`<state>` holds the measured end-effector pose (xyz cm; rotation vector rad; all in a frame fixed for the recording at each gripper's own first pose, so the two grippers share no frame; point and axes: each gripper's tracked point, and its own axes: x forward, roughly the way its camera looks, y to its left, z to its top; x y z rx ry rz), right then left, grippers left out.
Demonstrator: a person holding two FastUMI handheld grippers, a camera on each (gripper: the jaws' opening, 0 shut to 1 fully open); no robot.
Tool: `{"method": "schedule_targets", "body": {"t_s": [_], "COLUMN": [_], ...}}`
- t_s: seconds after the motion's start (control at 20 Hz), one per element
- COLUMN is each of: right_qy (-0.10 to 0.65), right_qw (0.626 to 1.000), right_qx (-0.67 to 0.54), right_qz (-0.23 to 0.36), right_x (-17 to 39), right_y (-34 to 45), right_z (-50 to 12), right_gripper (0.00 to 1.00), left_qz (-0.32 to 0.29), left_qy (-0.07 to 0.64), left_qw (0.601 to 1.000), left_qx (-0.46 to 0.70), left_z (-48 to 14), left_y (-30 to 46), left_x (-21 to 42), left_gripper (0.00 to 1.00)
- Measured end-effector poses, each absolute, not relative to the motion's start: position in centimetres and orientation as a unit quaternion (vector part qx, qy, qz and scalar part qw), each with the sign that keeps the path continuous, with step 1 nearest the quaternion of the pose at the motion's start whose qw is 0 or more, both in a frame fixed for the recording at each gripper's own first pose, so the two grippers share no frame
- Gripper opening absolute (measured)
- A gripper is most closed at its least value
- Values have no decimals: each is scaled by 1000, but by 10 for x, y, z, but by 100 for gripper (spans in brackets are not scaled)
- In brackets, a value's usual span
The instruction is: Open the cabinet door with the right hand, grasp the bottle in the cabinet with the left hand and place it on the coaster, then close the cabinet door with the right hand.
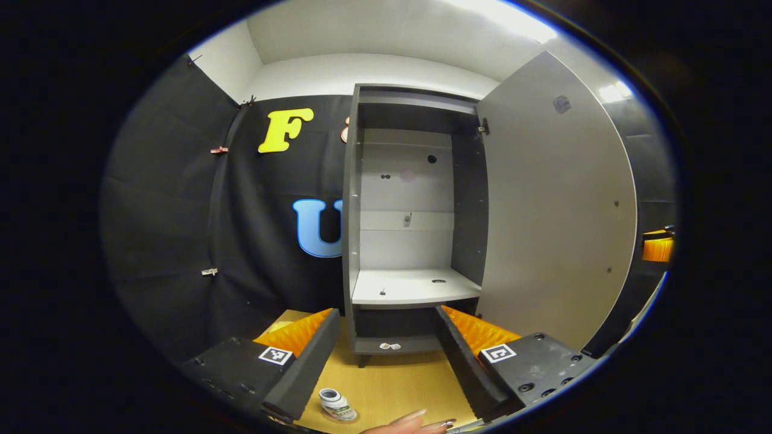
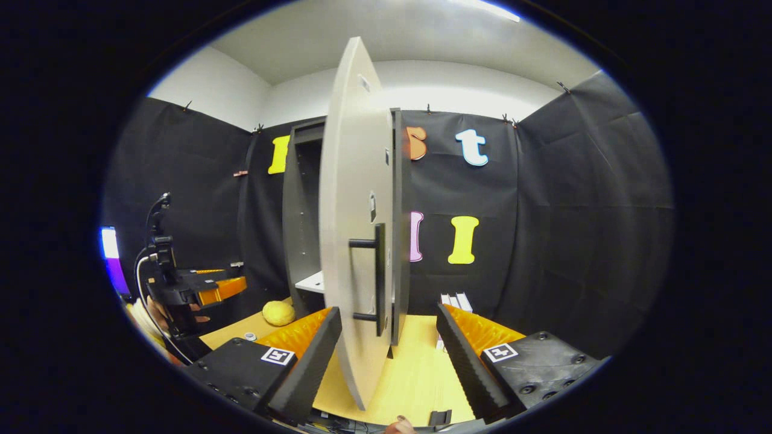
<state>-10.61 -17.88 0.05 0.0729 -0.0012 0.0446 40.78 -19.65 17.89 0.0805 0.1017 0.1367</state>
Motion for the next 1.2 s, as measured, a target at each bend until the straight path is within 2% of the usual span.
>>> {"method": "schedule_targets", "body": {"t_s": [0.15, 0.3, 0.5, 0.8, 1.2], "right_qy": [-5, -2, 2, 5, -2], "right_qw": [997, 994, 993, 992, 989], "right_qx": [55, 62, 67, 60, 69], "right_qz": [45, 86, 99, 114, 129], "right_x": [-87, -76, -71, -55, -17], "right_y": [-181, -165, -154, -95, -3], "right_z": [8, 14, 16, 15, 16], "right_gripper": [94, 100, 97, 98, 98], "left_qz": [104, 130, 140, 108, 82], "left_qy": [55, 64, 67, 57, 61], "left_qw": [991, 987, 984, 991, 990], "left_qx": [57, 68, 83, 57, 94], "left_z": [175, 170, 170, 174, 179], "left_y": [-184, -172, -156, -135, -72], "left_x": [405, 395, 395, 417, 429], "left_gripper": [97, 98, 99, 98, 97]}}
